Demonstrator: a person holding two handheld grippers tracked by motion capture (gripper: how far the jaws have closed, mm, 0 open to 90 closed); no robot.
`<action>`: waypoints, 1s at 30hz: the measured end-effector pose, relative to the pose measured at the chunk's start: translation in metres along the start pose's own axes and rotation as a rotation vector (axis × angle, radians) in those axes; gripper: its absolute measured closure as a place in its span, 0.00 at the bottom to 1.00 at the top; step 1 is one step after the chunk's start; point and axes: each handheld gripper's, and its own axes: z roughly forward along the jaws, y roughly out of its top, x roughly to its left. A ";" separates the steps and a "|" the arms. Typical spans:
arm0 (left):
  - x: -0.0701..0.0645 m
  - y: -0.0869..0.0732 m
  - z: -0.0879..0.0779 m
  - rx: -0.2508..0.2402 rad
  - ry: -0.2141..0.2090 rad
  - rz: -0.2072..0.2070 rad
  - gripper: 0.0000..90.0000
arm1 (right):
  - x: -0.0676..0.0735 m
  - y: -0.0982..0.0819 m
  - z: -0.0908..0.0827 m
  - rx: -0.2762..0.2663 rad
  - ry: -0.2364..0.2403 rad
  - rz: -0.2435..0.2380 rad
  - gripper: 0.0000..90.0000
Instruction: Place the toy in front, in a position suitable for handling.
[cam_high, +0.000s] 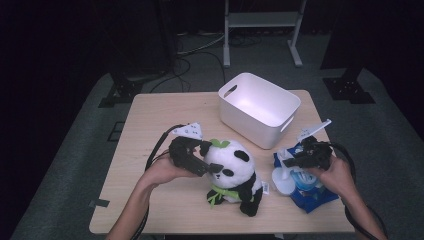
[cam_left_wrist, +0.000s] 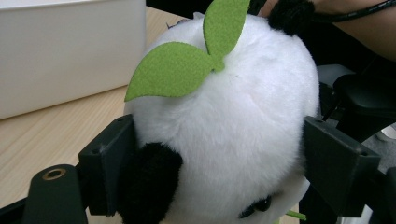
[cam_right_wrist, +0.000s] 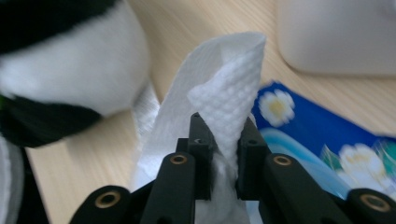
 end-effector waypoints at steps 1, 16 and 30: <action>0.000 -0.001 -0.001 0.000 0.002 -0.003 0.19 | -0.001 -0.003 0.001 0.003 -0.010 0.007 0.84; 0.003 -0.005 -0.007 0.007 0.006 -0.022 0.19 | -0.002 0.002 -0.009 -0.002 -0.060 0.032 0.52; 0.004 -0.004 -0.007 0.021 0.007 -0.021 0.19 | 0.038 0.026 -0.013 -0.084 0.012 -0.100 0.43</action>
